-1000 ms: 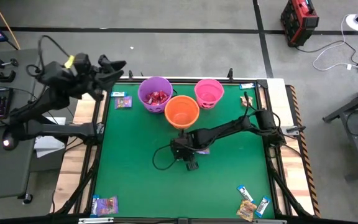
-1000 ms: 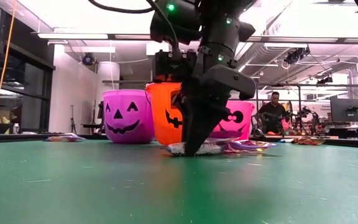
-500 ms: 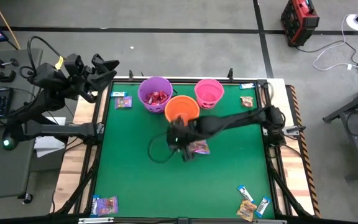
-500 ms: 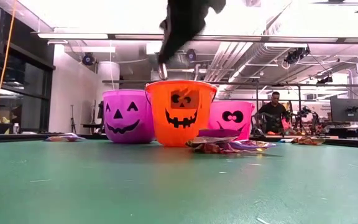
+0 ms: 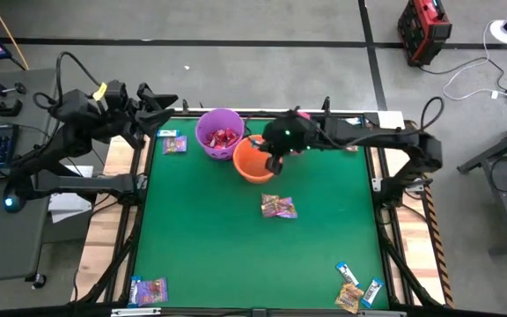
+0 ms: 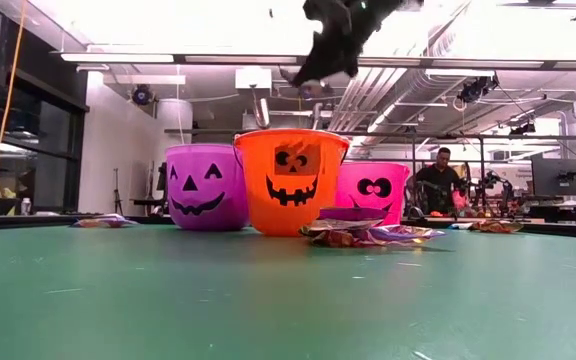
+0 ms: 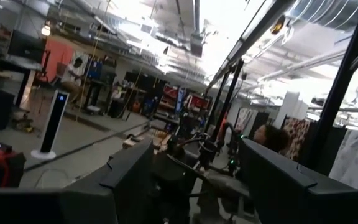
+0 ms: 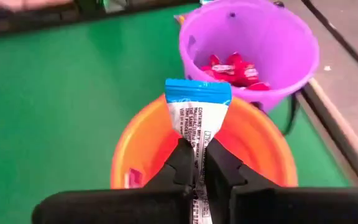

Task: Sort candy by brand, put in halloween buckets
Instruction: Put the white chocolate into the orange bucket

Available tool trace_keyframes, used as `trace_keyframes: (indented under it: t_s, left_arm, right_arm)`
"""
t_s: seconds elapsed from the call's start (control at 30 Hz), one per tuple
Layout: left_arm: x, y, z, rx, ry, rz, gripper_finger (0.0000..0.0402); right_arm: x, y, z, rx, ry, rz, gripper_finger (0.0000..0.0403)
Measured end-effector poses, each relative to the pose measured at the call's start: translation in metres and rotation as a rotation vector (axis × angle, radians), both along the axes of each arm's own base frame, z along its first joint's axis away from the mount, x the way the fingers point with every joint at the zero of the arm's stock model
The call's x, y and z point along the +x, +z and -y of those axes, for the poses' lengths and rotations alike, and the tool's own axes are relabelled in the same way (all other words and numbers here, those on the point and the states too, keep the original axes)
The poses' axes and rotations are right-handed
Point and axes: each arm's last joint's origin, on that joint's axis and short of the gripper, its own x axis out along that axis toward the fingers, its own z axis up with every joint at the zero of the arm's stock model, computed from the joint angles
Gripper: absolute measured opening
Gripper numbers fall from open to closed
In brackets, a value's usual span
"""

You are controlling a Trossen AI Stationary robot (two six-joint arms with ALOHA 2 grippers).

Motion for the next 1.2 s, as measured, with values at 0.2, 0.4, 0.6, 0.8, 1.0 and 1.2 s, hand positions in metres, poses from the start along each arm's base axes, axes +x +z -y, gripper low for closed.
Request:
trace_keyframes:
  t_s: [0.2,0.4,0.6,0.8,1.0,1.2]
  left_arm:
    - [0.001,-0.001,0.000,-0.005,0.004,-0.013,0.0227]
    - [0.000,-0.001,-0.001,0.000,0.015,-0.013,0.0227]
    - [0.000,-0.001,-0.001,-0.005,0.031,-0.012,0.0227]
    - [0.011,-0.004,-0.005,-0.045,0.060,-0.027,0.0227]
    - [0.048,-0.021,-0.031,-0.196,0.297,-0.385,0.0213]
    - [0.065,-0.038,-0.092,-0.300,0.610,-1.068,0.0192]
  right_arm:
    - [0.000,-0.034,-0.001,0.125,-0.132,0.219,0.0010]
    - [0.005,-0.059,0.002,0.184,-0.226,0.172,0.0064]
    - [0.005,-0.059,0.003,0.185,-0.237,0.179,0.0183]
    - [-0.001,-0.046,0.004,0.192,-0.237,0.215,0.0280]
    - [-0.018,-0.018,0.000,0.182,-0.227,0.286,0.0292]
    - [-0.036,-0.001,-0.003,0.180,-0.226,0.292,0.0293]
